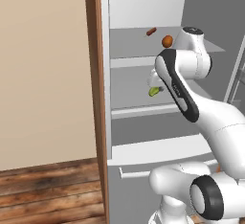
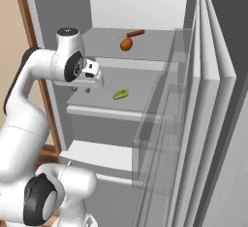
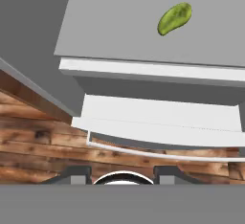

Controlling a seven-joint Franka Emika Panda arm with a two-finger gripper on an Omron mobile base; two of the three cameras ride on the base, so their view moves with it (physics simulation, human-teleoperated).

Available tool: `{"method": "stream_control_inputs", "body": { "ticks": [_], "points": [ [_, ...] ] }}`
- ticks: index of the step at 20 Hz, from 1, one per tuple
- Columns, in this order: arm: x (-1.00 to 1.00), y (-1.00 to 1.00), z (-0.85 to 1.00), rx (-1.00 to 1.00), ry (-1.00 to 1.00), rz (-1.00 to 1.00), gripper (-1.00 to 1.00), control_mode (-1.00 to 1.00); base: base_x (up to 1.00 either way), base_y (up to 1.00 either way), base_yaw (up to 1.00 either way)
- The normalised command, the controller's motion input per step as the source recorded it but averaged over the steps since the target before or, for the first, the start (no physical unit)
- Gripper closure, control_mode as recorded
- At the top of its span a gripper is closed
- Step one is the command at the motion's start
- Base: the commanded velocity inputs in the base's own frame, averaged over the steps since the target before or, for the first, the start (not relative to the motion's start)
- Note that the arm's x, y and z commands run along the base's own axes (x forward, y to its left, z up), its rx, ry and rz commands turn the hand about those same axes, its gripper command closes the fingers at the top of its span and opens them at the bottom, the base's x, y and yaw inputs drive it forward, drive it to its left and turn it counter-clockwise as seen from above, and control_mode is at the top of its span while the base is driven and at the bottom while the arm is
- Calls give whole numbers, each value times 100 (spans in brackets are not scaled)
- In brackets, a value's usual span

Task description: Pick up each mango from the fridge and place one mango on each plate on the dining counter.

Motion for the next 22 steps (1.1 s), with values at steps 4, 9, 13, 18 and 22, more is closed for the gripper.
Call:
{"method": "stream_control_inputs", "body": {
  "ticks": [4, 9, 13, 18, 22],
  "points": [
    [-6, 0, -5, 0, -9, -3, -100, -100, 0, 0, 0],
    [1, -2, -38, 0, -26, -27, -100, -100, 0, 0, 0],
    [26, 0, -44, 0, -22, -39, -100, -100, 0, 0, 0],
    [50, -15, -10, 2, -6, -25, -100, -100, 0, 0, 0],
    [63, -24, -10, 5, -1, -1, -100, -100, 0, 0, 0]
  ]
}}
